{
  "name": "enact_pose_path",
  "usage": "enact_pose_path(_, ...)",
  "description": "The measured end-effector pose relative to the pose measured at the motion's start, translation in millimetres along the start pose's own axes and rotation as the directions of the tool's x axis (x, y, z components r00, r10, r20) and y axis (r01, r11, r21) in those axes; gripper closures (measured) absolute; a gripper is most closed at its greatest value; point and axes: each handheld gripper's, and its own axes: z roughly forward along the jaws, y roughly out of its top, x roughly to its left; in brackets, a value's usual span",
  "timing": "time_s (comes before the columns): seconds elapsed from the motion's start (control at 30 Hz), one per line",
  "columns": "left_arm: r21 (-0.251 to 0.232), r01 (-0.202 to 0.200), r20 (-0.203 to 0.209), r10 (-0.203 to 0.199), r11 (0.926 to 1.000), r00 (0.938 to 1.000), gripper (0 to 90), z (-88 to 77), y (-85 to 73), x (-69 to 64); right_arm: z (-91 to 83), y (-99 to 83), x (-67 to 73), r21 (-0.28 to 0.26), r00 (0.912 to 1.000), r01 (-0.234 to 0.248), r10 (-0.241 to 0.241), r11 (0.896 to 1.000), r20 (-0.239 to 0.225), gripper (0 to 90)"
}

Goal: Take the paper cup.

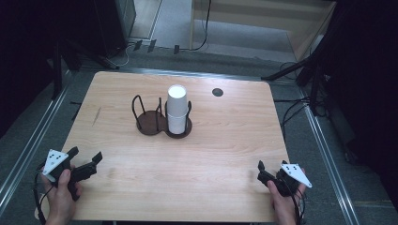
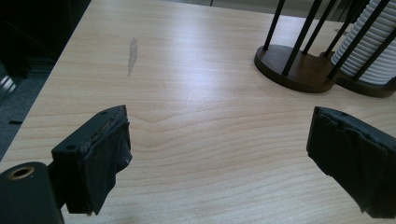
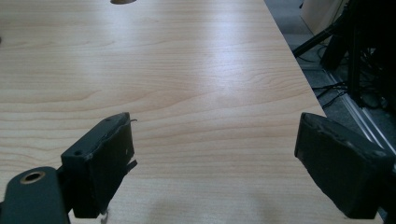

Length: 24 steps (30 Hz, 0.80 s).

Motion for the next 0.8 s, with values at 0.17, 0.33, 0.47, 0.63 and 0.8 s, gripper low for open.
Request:
enact_pose_path(0.17,0.001,0.001,0.014,-0.001,1.0,0.9999,8.0,1.4,-0.8,0.4,-0.7,3.3,-2.7,-0.001,1.0,-0.001,0.001,1.0,-0.009,11.9)
enact_pose_path(0.33,0.0,0.023,0.018,-0.023,0.9997,0.9996,8.0,1.1,-0.8,2.4,-1.1,7.9,1.3,-0.014,0.9999,0.002,-0.002,1.0,-0.012,11.9)
enact_pose_path(0.47,0.004,0.018,0.017,-0.018,0.9998,0.9997,8.0,1.5,-0.5,2.1,-1.9,16.1,6.6,-0.028,0.9996,-0.015,0.014,0.999,-0.024,11.9)
enact_pose_path(0.63,0.0,0.009,0.013,-0.009,1.0,0.9999,8.0,1.5,-0.8,0.9,-5.0,32.0,18.2,-0.044,0.9983,-0.002,-0.001,0.999,-0.058,11.9)
enact_pose_path(0.8,0.001,0.011,0.011,-0.011,0.9999,0.9999,8.0,1.5,-0.7,1.0,-4.5,44.8,28.8,-0.061,0.9966,0.006,-0.011,0.998,-0.082,11.9)
